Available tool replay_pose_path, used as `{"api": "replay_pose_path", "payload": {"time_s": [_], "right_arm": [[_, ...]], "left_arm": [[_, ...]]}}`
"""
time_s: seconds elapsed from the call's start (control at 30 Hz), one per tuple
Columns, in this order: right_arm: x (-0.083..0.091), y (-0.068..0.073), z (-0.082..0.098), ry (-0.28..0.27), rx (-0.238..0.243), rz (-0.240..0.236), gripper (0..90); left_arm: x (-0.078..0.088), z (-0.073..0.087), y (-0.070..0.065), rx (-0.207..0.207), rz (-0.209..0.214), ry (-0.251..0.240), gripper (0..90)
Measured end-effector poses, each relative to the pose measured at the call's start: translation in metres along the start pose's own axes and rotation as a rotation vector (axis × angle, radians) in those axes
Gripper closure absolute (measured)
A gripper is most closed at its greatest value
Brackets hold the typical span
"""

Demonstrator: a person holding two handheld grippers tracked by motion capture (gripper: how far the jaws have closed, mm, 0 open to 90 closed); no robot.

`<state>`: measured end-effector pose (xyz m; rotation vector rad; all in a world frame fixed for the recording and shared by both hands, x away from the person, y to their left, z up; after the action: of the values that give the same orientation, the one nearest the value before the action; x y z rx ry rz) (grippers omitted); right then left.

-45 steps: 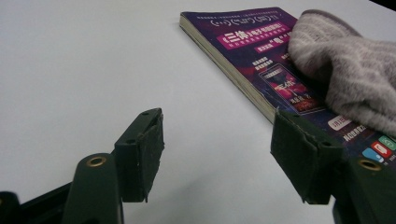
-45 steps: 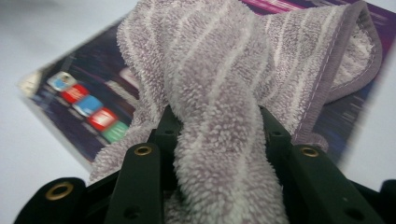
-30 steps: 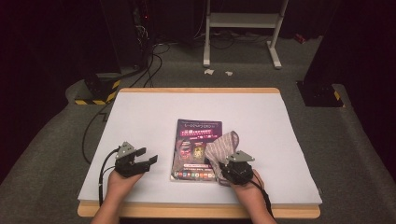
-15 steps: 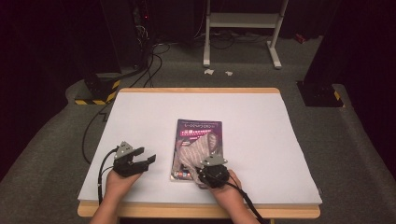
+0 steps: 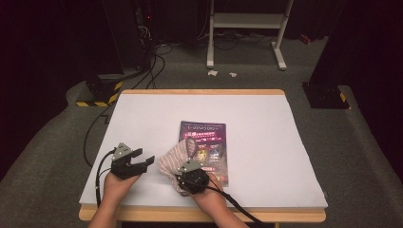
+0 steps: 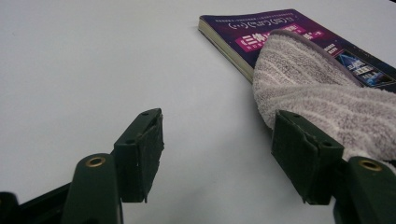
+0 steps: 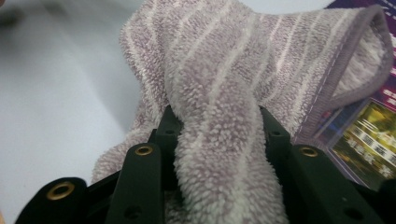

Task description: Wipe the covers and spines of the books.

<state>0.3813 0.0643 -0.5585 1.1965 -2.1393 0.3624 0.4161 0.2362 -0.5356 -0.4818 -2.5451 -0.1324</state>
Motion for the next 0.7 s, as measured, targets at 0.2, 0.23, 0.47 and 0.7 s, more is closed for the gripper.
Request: {"api": "replay_pose_path", "payload": {"time_s": [0.2,0.23,0.47,0.7], "right_arm": [[0.019,-0.024,0.014,-0.001,-0.036,0.052,61.8],[0.024,-0.03,0.018,-0.003,-0.041,0.062,61.8],[0.057,-0.068,0.043,-0.021,-0.118,0.143,62.0],[0.084,-0.098,0.063,-0.028,-0.184,0.202,62.1]], "left_arm": [[-0.003,0.002,-0.003,-0.004,0.005,0.01,34.3],[-0.003,0.002,-0.004,-0.008,0.006,0.013,34.2],[-0.003,0.003,-0.006,-0.016,0.006,0.017,34.2],[-0.005,0.005,-0.007,-0.017,0.006,0.025,34.2]]}}
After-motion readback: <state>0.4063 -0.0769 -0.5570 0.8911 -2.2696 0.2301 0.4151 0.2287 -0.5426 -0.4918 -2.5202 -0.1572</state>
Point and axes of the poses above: each handheld gripper's, and its own axes: x roughly backward along the jaws, z roughly out of its underside, y roughly to its left, the point moved 9 cm from there along -x, roughly forward along the jaws, and after that the axes turned 10 degrees about -z, right-handed, at the moved point
